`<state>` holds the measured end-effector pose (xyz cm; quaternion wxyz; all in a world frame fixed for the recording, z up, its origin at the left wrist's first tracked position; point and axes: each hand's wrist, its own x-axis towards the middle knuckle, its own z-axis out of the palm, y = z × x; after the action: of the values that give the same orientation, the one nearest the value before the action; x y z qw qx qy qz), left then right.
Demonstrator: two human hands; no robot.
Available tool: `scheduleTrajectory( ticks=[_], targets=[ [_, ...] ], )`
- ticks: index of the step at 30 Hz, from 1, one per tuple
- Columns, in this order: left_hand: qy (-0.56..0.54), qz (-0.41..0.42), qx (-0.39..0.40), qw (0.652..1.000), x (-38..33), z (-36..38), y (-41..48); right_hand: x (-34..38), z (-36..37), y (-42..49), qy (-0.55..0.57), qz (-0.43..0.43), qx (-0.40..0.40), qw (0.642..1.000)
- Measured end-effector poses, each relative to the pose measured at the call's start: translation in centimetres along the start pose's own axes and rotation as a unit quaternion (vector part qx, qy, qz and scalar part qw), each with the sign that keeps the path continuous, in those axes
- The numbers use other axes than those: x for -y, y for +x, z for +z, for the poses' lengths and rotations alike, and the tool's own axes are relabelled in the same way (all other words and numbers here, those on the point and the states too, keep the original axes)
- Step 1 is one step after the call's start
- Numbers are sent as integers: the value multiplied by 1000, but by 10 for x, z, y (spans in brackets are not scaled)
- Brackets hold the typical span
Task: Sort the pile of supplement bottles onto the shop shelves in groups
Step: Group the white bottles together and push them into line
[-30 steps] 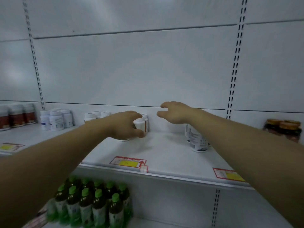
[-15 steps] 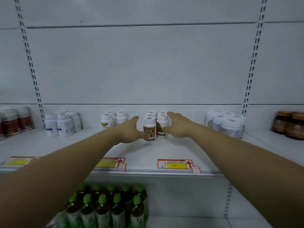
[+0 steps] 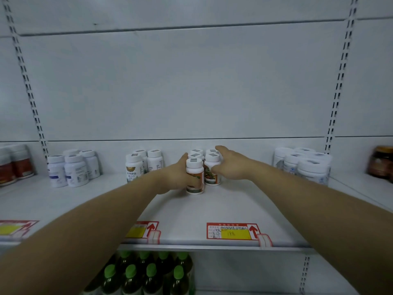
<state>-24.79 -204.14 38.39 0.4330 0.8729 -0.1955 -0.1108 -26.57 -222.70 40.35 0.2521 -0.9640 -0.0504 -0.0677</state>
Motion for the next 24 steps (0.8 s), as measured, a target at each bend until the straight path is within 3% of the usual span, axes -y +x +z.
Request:
scheduleTrajectory(
  ticks=[7,24],
  targets=[
    [-52,25,10,998,0,3,6,-2,1,0,26,-3,15,1000],
    [-29,30,4,999,-5,12,12,-10,-3,1,24,-32,7,999]
  ],
)
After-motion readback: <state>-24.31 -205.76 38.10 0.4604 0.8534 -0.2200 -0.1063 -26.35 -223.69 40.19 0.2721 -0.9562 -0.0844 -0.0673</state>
